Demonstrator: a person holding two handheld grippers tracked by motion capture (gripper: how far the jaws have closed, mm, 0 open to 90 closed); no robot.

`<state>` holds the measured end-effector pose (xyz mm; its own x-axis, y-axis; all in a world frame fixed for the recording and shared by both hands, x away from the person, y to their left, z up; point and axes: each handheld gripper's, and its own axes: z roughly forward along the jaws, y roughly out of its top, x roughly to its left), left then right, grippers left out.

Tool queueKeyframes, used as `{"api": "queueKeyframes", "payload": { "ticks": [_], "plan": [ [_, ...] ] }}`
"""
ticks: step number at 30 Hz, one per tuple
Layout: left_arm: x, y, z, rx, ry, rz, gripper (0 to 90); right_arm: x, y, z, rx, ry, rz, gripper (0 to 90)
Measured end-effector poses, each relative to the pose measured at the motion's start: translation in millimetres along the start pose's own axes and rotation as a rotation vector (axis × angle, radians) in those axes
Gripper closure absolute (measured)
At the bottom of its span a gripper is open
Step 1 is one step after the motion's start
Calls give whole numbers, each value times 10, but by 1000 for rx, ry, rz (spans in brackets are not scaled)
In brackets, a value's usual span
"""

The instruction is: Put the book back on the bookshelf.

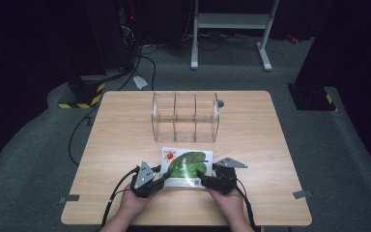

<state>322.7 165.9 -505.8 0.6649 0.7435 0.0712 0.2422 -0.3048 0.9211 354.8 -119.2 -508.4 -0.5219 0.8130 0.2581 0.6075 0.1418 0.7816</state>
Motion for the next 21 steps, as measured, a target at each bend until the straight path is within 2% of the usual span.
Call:
{"api": "queueKeyframes", "payload": {
  "ticks": [2,21],
  "plan": [
    [-2,0,2,-2,2,-4,648,8,1,-6,-7,-12,-18,301],
    [-8,0,21,7,11,-14,654,32,8,-80,-66,-40,-51,328]
  ]
}}
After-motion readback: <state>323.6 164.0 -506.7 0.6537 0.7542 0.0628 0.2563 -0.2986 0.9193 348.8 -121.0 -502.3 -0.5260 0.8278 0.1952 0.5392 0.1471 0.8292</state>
